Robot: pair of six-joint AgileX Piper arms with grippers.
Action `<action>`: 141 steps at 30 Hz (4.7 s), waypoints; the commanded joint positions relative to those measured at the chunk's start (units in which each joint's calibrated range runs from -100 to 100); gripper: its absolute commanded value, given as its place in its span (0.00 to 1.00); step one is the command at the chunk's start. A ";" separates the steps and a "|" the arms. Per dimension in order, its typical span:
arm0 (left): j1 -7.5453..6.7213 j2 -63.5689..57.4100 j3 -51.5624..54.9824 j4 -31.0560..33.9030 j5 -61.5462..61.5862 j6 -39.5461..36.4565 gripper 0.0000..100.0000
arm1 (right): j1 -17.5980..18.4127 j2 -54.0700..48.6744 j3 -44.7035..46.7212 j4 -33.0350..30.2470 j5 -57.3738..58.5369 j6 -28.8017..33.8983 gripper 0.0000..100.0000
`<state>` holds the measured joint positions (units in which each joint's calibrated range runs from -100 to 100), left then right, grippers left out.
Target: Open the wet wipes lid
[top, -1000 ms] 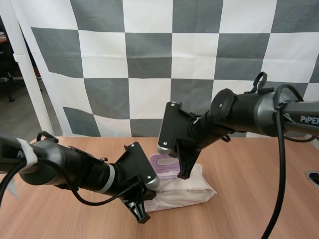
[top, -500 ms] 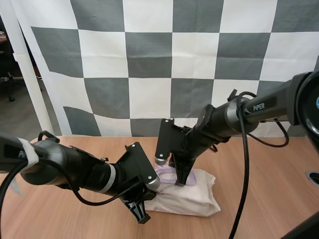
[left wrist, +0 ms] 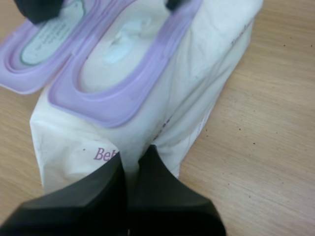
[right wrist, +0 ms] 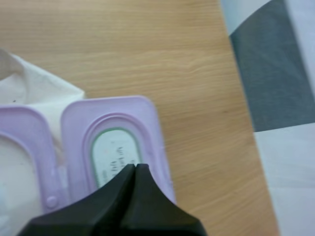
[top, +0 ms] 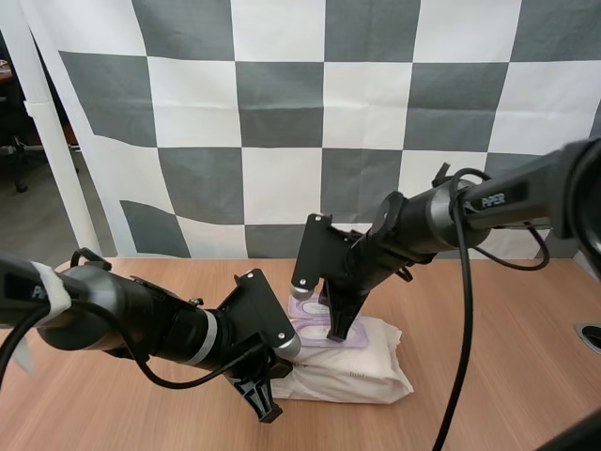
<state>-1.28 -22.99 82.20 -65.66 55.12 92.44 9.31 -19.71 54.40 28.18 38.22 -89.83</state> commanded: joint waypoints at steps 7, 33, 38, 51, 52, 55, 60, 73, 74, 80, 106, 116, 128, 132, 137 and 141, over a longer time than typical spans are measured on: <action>0.00 0.07 -0.05 0.21 -0.01 0.88 0.45 | 0.00 -25.62 -0.68 -20.28 11.25 25.91 0.00; 1.36 -37.57 -12.66 14.74 31.87 -15.95 1.00 | -1.16 -66.12 -0.68 -24.80 31.22 50.67 0.00; 2.77 -43.20 -18.24 13.32 41.90 -16.79 0.74 | -1.16 -67.94 -0.68 -22.77 32.12 50.77 0.00; 2.77 -47.42 -20.10 13.20 20.25 -36.38 0.00 | -1.56 -74.78 1.07 -24.31 26.48 54.18 0.00; 2.77 -48.24 -20.10 14.30 16.26 -38.44 0.00 | -1.66 -75.87 1.84 -24.92 24.21 54.70 0.00; 2.77 -50.54 -20.10 19.50 7.52 -44.08 0.00 | -1.89 -80.06 6.09 -28.18 16.58 56.94 0.00; 2.77 -53.75 -20.10 28.34 6.59 -52.65 0.00 | -2.12 -80.29 13.32 -31.35 10.51 60.06 0.00; 2.77 -61.27 5.18 50.40 -38.88 -77.75 0.00 | -3.46 -80.29 30.29 -31.35 -16.74 67.74 0.00; 2.77 -61.70 6.91 50.40 -40.24 -77.75 0.00 | -3.68 -80.29 31.76 -31.35 -17.86 68.68 0.00; 2.39 -67.27 13.82 50.46 -45.03 -77.75 0.00 | -5.31 -80.29 42.10 -31.35 -28.75 69.63 0.00; 1.75 -77.01 17.80 78.68 -23.77 -115.35 0.00 | -8.06 -80.29 45.60 -30.51 -7.93 79.67 0.00; 1.43 -77.01 17.80 84.53 -23.07 -122.15 0.00 | -8.27 -80.29 45.60 -31.08 -6.53 79.76 0.00; 0.36 -77.01 17.80 84.53 -23.68 -122.15 0.00 | -8.27 -80.29 45.60 -30.97 -6.55 79.76 0.00; -0.52 -77.01 17.80 84.53 -23.68 -122.15 0.00 | -8.27 -80.29 45.60 -30.97 -6.55 79.76 0.00; -0.89 -77.01 17.80 84.53 -23.68 -122.15 0.00 | -8.20 -80.29 45.60 -30.97 -6.83 79.76 0.00; -0.89 -77.01 17.80 84.53 -23.68 -122.15 0.00 | -8.20 -80.29 45.60 -30.97 -6.83 79.76 0.00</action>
<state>-2.16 -100.00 100.00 18.92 31.41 -29.68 1.09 -100.00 100.00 -2.84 31.49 -10.10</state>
